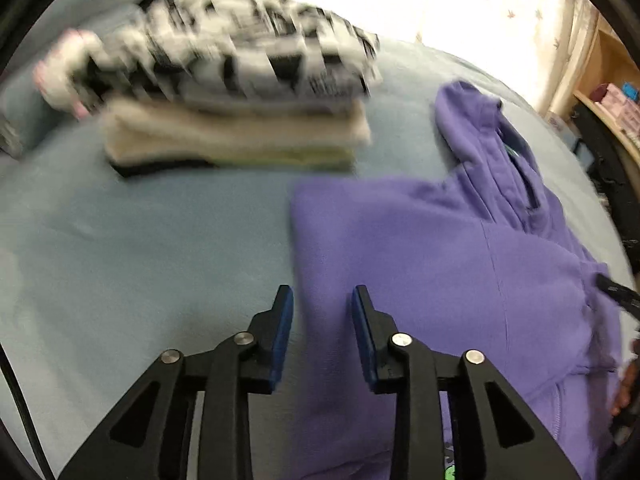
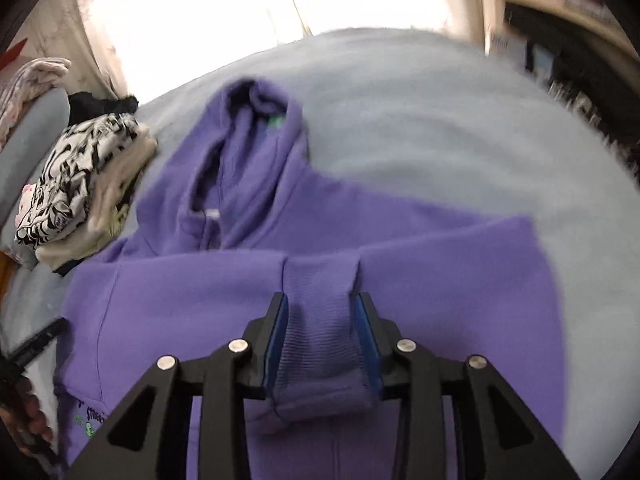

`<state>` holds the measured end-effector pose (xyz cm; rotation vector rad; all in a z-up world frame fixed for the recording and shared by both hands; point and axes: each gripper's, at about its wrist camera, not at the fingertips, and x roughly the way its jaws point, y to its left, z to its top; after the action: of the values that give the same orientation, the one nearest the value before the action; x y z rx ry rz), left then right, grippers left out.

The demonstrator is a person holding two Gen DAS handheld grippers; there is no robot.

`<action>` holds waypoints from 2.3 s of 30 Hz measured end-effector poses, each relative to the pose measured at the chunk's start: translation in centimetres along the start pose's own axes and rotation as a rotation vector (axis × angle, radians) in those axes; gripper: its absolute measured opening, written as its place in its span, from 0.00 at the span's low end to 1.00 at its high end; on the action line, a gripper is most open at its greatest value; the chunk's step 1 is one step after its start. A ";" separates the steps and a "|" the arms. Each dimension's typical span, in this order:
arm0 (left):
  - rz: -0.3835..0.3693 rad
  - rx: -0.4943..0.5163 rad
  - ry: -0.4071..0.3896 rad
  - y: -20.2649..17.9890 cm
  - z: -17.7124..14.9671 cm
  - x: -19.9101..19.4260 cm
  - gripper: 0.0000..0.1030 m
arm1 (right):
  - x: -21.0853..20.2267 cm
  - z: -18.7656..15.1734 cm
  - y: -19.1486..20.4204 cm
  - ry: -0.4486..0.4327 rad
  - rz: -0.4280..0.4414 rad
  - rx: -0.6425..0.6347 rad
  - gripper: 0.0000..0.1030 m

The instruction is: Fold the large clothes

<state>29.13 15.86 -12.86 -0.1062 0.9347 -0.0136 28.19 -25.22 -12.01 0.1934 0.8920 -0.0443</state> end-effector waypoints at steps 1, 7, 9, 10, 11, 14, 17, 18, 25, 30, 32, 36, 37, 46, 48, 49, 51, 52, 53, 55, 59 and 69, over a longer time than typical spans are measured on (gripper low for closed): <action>0.028 0.010 -0.019 0.0 0.3 -0.9 0.46 | -1.0 -0.1 0.4 -0.029 -0.022 -0.017 0.34; -0.023 0.041 -0.094 -3.0 1.3 -4.1 0.52 | -2.8 -1.3 5.1 -0.038 0.061 -0.115 0.34; -0.073 0.052 -0.071 -4.9 1.3 -3.5 0.52 | -2.5 -1.9 7.5 -0.025 0.125 -0.150 0.34; -0.093 0.060 -0.061 -6.1 1.2 -2.9 0.50 | -2.1 -2.2 8.9 -0.022 0.159 -0.166 0.34; -0.109 0.070 -0.048 -7.2 0.8 -2.2 0.49 | -1.8 -2.4 10.0 -0.021 0.176 -0.176 0.34; -0.135 0.096 -0.008 -10.0 0.0 0.3 0.45 | -0.1 -2.8 12.5 -0.011 0.185 -0.215 0.34; -0.086 0.115 0.022 -11.2 -0.3 3.2 0.41 | 2.8 -2.6 12.3 0.032 0.121 -0.208 0.34; -0.085 0.110 0.033 -11.0 -0.1 4.2 0.42 | 3.9 -2.4 11.2 0.057 0.094 -0.187 0.29; 0.012 0.079 -0.007 -6.8 1.8 6.1 0.40 | 3.9 -0.6 2.4 0.036 0.021 -0.063 0.00; -0.023 0.085 0.006 -4.6 2.2 5.9 0.33 | 2.6 -0.6 0.7 0.050 0.083 -0.027 0.02; -0.003 0.098 0.011 -5.0 2.2 5.5 0.33 | 1.8 -0.5 1.3 0.045 0.085 -0.018 0.03; -0.059 0.079 0.023 -5.8 1.6 2.7 0.33 | -0.6 -1.3 3.4 0.040 0.159 -0.031 0.03; -0.078 0.082 0.021 -6.2 1.2 1.8 0.34 | -1.1 -1.6 4.1 0.041 0.172 -0.046 0.04; -0.103 0.119 0.080 -8.8 -4.0 -1.1 0.47 | -2.3 -5.8 8.6 0.097 0.181 -0.165 0.06; -0.057 0.101 0.110 -8.0 -4.8 -0.2 0.47 | -1.2 -6.3 7.4 0.116 0.121 -0.155 0.06; -0.068 0.087 0.108 -7.2 -5.0 -0.1 0.47 | -0.9 -6.3 6.2 0.121 0.103 -0.133 0.06; -0.073 0.077 0.100 -6.6 -5.1 -0.5 0.47 | -1.1 -6.1 3.5 0.126 0.097 -0.060 0.06; -0.071 0.077 0.097 -6.3 -5.1 -0.9 0.47 | -1.4 -6.0 2.3 0.127 0.084 -0.030 0.06; -0.071 0.078 0.096 -6.2 -5.2 -1.2 0.47 | -1.8 -6.1 1.0 0.127 0.047 -0.005 0.06; -0.062 0.084 0.091 -6.1 -5.3 -1.6 0.47 | -2.5 -6.4 -1.3 0.127 0.049 0.042 0.06; -0.036 0.097 0.083 -6.3 -5.7 -2.7 0.48 | -4.5 -7.6 -3.6 0.121 0.054 0.095 0.06; -0.023 0.106 0.045 -6.3 -6.7 -7.2 0.48 | -8.6 -9.0 -2.6 0.085 0.065 0.083 0.06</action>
<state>19.66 9.42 -10.41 -0.0186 0.9754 -0.0875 15.56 -26.49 -11.19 0.3033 0.9687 -0.0132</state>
